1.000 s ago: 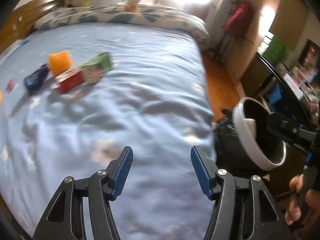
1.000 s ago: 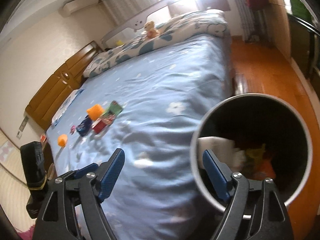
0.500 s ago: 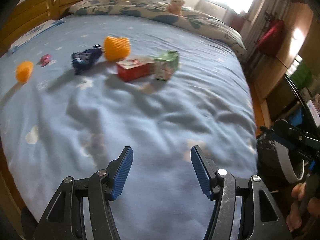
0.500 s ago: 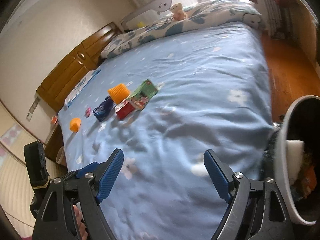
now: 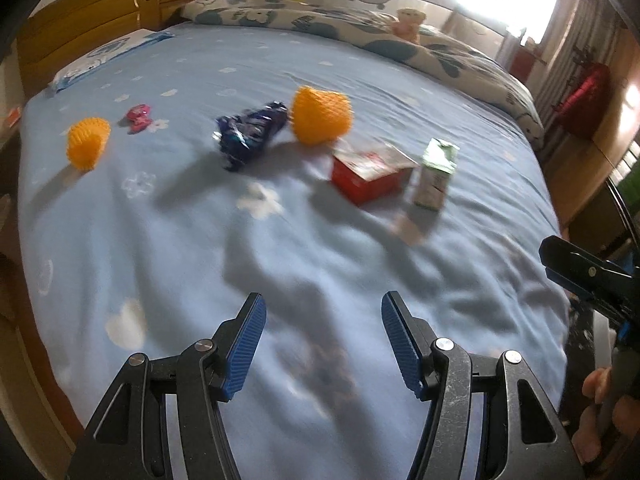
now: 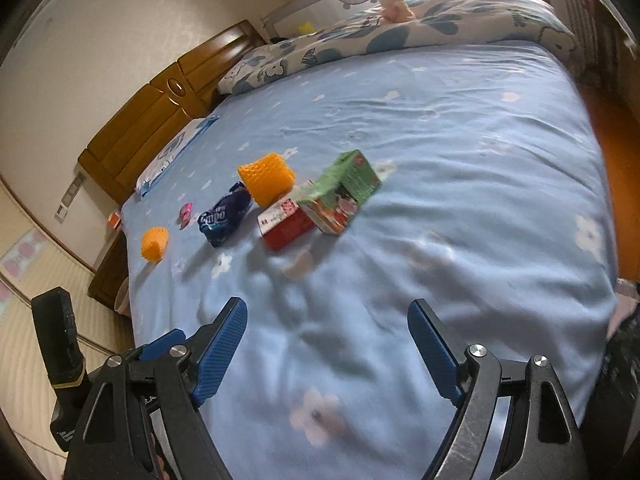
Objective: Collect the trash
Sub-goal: 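Move both open tools back to the items on the bed, then grasp the blue snack wrapper with left tool while right tool grasps green carton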
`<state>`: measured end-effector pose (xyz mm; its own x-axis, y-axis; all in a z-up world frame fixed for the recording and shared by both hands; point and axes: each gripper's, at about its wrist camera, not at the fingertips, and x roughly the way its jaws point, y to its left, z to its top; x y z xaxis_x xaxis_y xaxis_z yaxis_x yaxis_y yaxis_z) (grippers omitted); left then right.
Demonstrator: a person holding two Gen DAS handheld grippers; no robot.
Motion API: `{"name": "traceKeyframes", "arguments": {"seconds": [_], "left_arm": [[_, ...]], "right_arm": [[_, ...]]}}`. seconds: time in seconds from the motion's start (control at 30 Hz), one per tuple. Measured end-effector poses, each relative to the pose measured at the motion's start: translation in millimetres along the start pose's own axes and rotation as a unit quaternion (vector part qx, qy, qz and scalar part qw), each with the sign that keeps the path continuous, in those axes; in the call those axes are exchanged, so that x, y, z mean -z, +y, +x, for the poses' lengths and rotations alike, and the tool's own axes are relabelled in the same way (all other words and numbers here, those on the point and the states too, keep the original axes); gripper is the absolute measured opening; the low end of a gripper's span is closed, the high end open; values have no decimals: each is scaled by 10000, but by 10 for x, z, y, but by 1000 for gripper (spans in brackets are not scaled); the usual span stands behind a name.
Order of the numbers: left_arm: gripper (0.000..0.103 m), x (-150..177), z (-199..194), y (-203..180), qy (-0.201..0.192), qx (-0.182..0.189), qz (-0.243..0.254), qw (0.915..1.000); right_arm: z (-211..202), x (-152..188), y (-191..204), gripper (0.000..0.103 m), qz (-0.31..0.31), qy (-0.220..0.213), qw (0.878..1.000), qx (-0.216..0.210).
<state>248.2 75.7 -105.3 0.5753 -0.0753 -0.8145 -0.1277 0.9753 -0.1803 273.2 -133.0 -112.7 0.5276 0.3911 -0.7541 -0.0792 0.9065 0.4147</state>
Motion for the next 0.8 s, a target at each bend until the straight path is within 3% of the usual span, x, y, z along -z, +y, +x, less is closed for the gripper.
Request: {"name": "traceKeyframes", "arguments": {"seconds": [0.3, 0.67, 0.8], "left_arm": [[62, -540, 476, 283, -53, -343, -86, 9994], [75, -1089, 1111, 523, -123, -692, -153, 9974], [76, -1227, 1362, 590, -88, -691, -236, 9973]], "right_arm": [[522, -327, 111, 84, 42, -15, 10000, 43], [1037, -592, 113, 84, 161, 17, 9988, 459], [1178, -639, 3, 83, 321, 108, 9973, 654]]}}
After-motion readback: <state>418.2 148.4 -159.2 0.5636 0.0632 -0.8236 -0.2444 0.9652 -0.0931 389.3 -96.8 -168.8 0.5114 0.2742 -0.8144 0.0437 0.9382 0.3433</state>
